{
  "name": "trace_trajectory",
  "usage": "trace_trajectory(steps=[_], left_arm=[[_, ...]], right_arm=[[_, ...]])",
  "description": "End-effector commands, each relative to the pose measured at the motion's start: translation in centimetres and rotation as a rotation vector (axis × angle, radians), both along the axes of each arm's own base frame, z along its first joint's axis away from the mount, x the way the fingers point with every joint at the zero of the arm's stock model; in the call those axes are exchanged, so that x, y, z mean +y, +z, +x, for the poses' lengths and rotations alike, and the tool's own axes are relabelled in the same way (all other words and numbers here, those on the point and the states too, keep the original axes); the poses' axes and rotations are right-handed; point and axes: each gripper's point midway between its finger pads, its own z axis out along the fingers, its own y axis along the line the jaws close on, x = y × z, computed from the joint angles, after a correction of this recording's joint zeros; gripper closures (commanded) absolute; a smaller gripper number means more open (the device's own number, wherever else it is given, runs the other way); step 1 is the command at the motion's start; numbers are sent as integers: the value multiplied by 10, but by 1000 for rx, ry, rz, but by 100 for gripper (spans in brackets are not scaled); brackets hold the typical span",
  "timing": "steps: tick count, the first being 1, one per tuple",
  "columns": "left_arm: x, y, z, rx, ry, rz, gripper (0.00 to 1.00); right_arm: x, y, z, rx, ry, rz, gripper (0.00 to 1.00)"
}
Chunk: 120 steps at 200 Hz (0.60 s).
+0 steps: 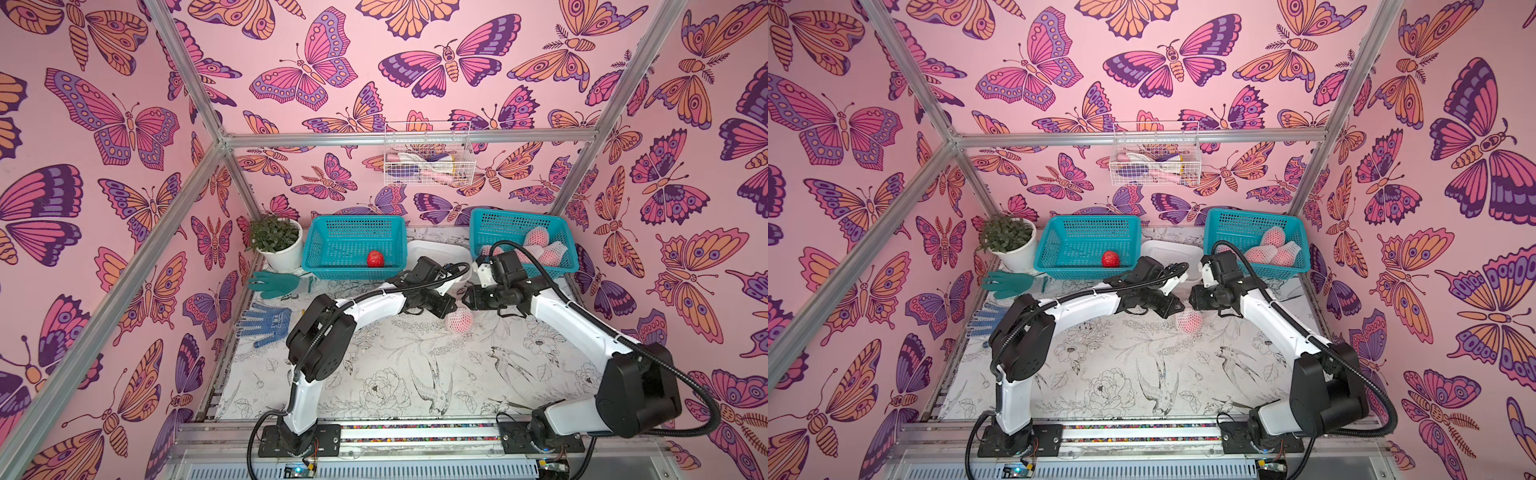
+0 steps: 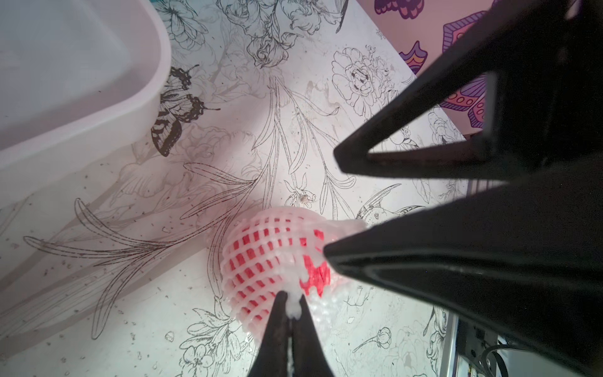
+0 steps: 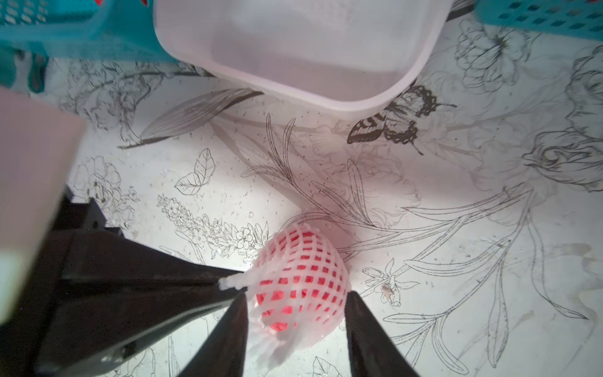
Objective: Remove foam nets from apples
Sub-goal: Remove the foam net from the apple.
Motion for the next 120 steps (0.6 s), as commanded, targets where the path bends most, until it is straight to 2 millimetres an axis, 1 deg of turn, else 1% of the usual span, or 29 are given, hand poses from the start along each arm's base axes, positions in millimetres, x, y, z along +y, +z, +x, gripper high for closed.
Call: trace_trajectory(steps=[1, 16, 26, 40, 55, 74, 90, 102, 120], left_arm=[[11, 5, 9, 10, 56, -3, 100], [19, 11, 13, 27, 98, -14, 100], [25, 14, 16, 37, 122, -28, 100], [30, 17, 17, 50, 139, -50, 100], [33, 14, 18, 62, 147, -53, 100], [35, 14, 18, 79, 151, -59, 100], [35, 17, 17, 81, 150, -67, 100], [34, 21, 17, 82, 147, -76, 100], [30, 23, 16, 85, 131, -92, 100]], right_arm=[[-7, 17, 0, -69, 24, 40, 41], [0, 17, -9, -84, 93, 71, 31], [5, 12, -16, -78, 124, 95, 22], [10, 4, -23, -67, 137, 129, 15], [17, -1, -29, -79, 156, 165, 9], [31, -5, -38, -127, 228, 168, 5], [41, -10, -44, -165, 298, 108, 4], [43, -14, -44, -179, 315, 68, 3], [40, -16, -35, -211, 297, 35, 3]])
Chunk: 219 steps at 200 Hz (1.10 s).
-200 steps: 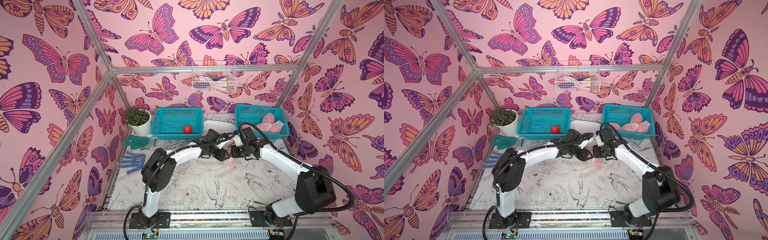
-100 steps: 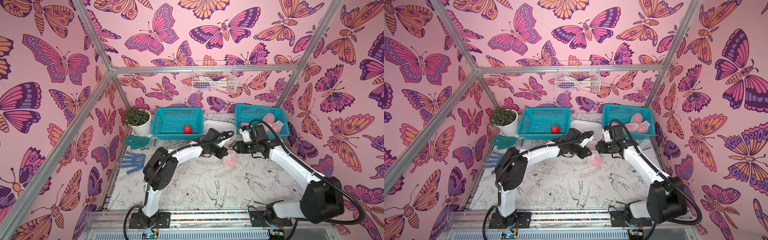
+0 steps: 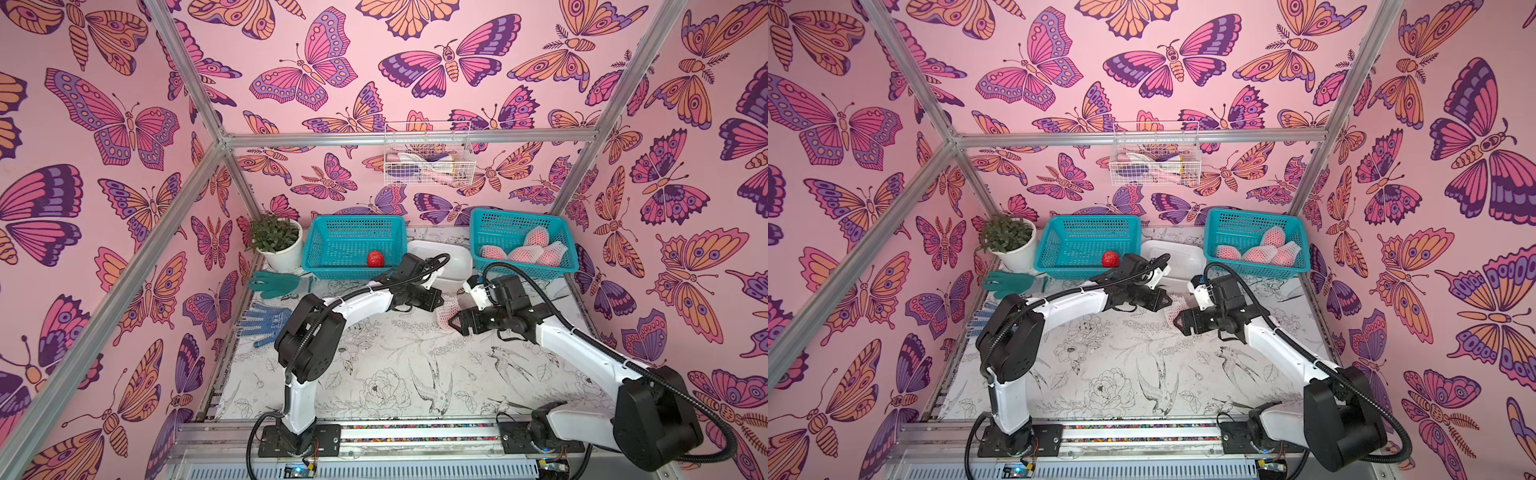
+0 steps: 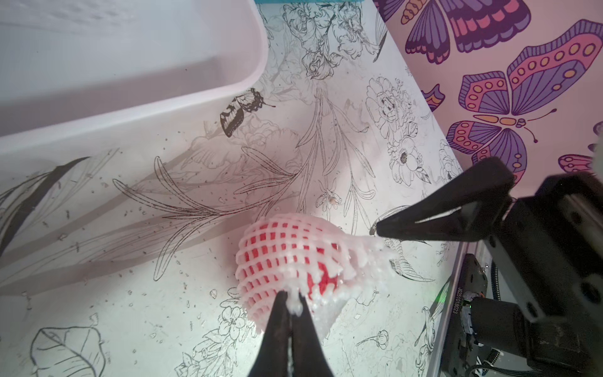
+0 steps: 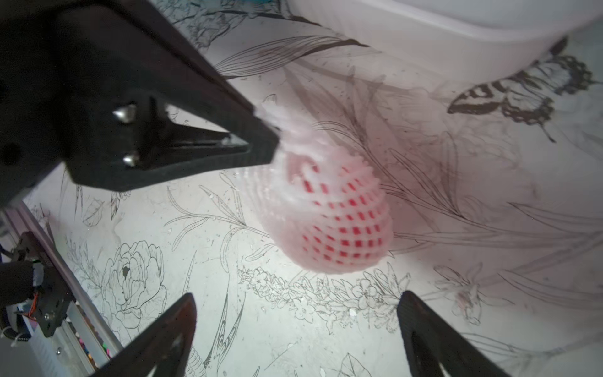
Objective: Remove foam nets from apples
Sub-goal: Remove the foam net from the apple.
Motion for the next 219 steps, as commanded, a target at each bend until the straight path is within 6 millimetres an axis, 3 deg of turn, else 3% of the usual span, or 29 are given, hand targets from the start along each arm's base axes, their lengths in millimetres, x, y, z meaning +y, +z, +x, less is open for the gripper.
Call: trace_trajectory(steps=[1, 36, 68, 114, 169, 219], left_arm=[[-4, 21, -4, -11, -19, -60, 100], [-8, 21, -6, 5, -36, -75, 100], [-10, 18, -7, 17, -45, -76, 100], [-11, 21, -8, 19, -52, -82, 100], [-8, 18, -10, 30, -45, -69, 100], [-11, 21, -13, 33, -59, -80, 100]], right_arm=[[-1, 11, 18, -130, 4, -37, 3], [2, 8, 31, -174, 22, -57, 0], [9, -6, 30, -152, 70, -54, 1], [12, -9, 41, -154, 49, -49, 1], [13, -24, 48, -113, 16, -57, 11], [16, -21, 50, -133, -1, -38, 25]])
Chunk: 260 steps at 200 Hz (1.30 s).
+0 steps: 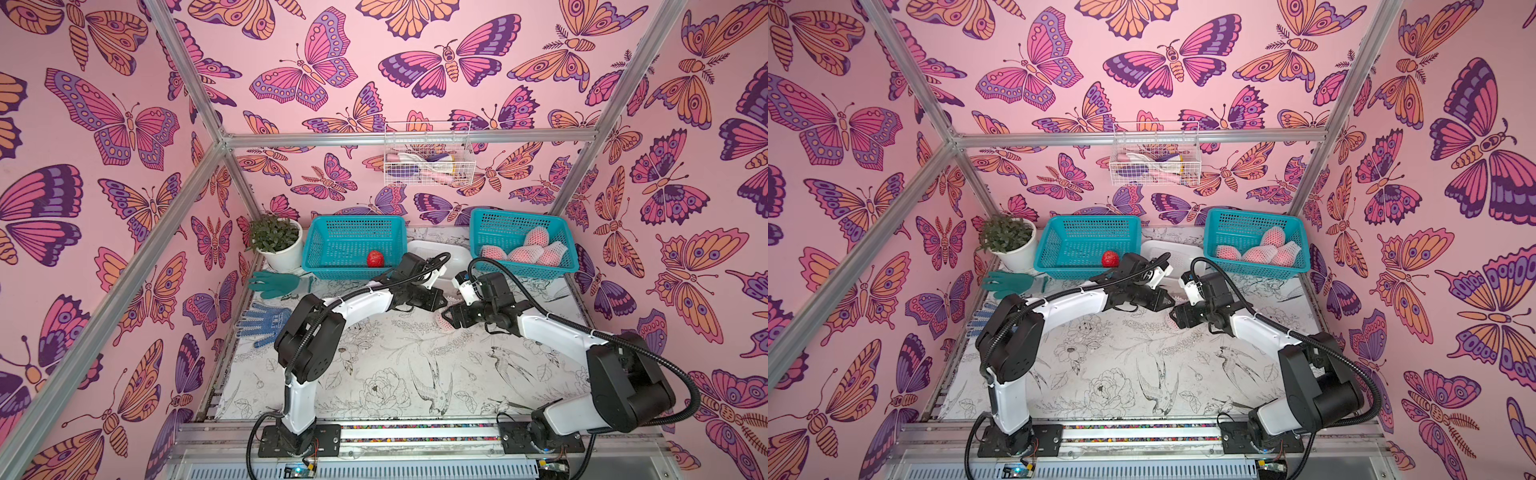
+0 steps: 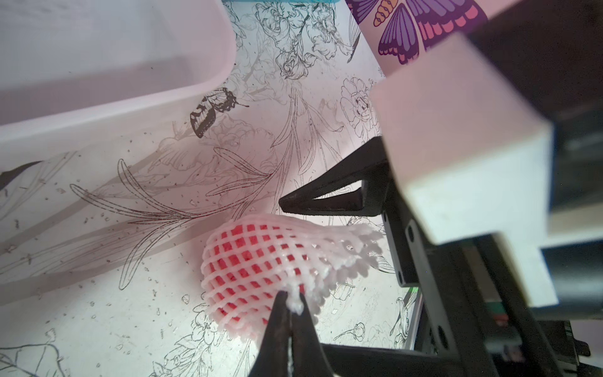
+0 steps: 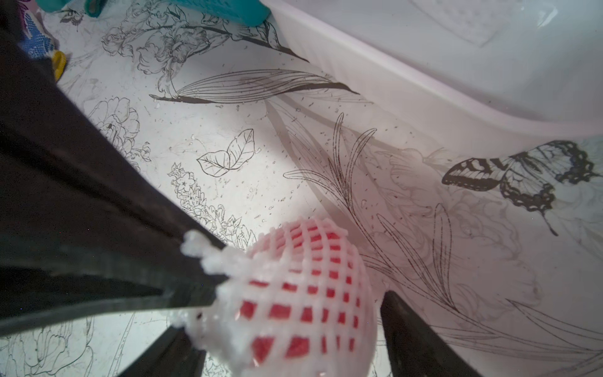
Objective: Remove foam nets from apples
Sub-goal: Remove the foam net from the apple.
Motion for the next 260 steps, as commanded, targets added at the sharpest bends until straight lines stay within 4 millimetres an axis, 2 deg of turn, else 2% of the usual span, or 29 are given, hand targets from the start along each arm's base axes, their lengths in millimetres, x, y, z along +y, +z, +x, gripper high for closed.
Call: trace_trajectory(steps=[1, 35, 61, 84, 131, 147, 162, 178, 187, 219, 244, 260], left_arm=[[-4, 14, -5, -2, -22, -29, 100], [-4, 17, -9, -7, -30, -29, 100], [-3, 19, -11, -16, -30, -27, 100], [-1, 20, -11, -19, -28, -22, 100], [3, 25, -13, -46, -21, -8, 100], [7, 26, -14, -58, -10, 2, 86], [11, 28, -13, -74, 2, 10, 63], [16, 30, -12, -96, 20, 24, 47], [19, 31, -11, -113, 31, 35, 41], [32, 34, -10, -170, 59, 71, 31], [38, 28, -13, -184, 48, 108, 30], [39, 24, -18, -185, 18, 115, 31]], right_arm=[[5, 9, 7, -36, -14, 15, 25], [6, 2, 3, 2, -4, 4, 34], [4, 1, 0, 13, -3, -2, 51], [4, 7, -2, -7, 0, 5, 67], [6, 26, -6, -45, 8, 22, 87], [6, 30, -6, -52, 5, 30, 92], [7, 31, -6, -49, 6, 32, 96], [7, 30, -6, -41, 6, 27, 99], [7, 29, -7, -35, 8, 25, 100], [6, 26, -7, -27, 6, 17, 100], [7, 27, -7, -29, 7, 22, 100], [9, 36, -7, -47, 8, 49, 100]])
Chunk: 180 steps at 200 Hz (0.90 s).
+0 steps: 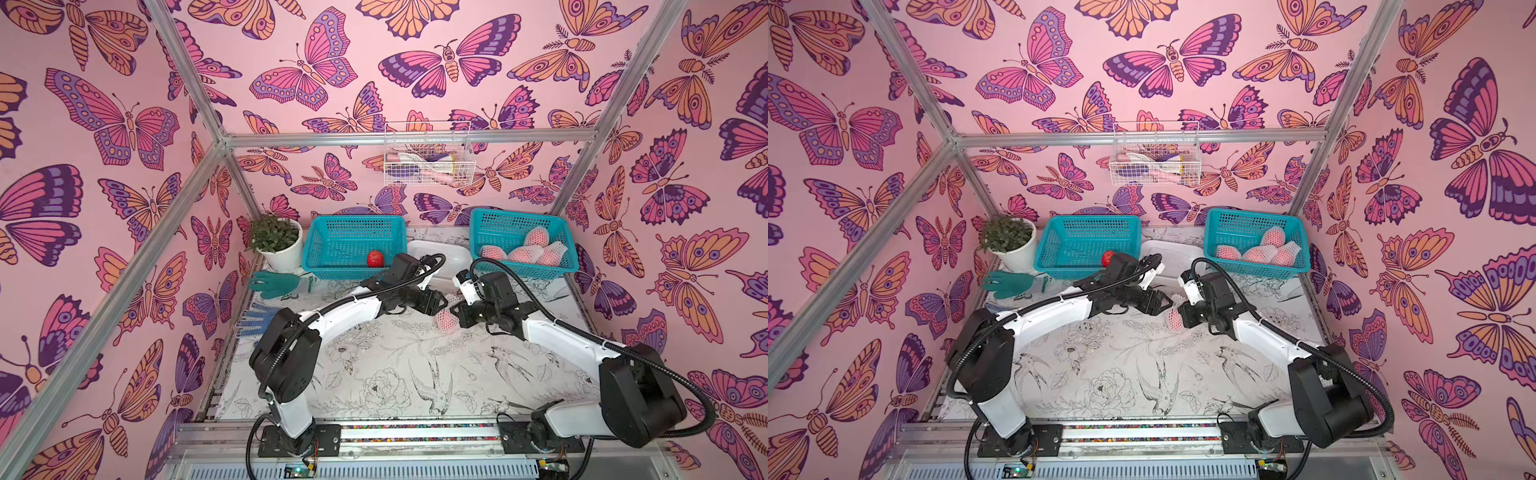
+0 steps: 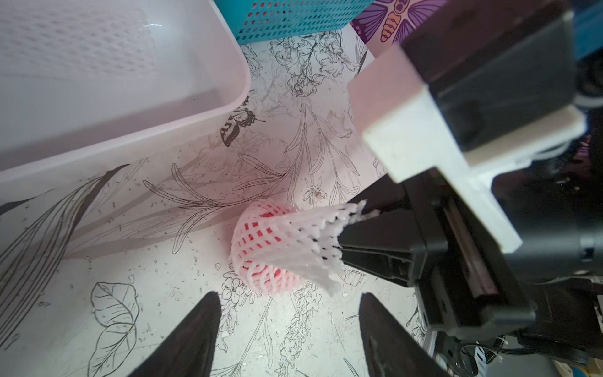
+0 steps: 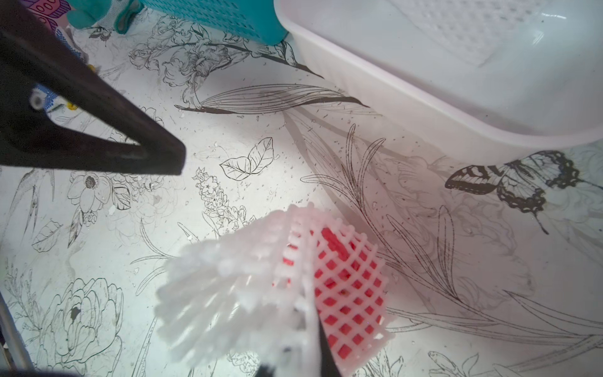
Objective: Remove foam nets from apples
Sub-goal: Remove the foam net from the apple.
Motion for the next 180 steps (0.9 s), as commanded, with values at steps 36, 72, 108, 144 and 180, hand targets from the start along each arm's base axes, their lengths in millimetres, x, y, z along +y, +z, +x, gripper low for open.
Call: trace_trajectory(steps=[36, 72, 108, 144, 180], left_arm=[[8, -21, -17, 10, -82, 67, 43], [3, -29, -16, 12, -110, 75, 38], [-3, -32, -6, 1, -111, 83, 35], [1, -28, -3, -22, -85, 92, 36], [11, -28, -8, -38, -69, 109, 36]], right_arm=[[9, 32, 8, -72, -18, 82, 100], [12, 31, 7, -63, -2, 94, 100], [12, 32, 9, -71, -7, 93, 100], [9, 36, 11, -83, -21, 78, 100], [-3, 38, 15, -100, -67, 27, 100]])
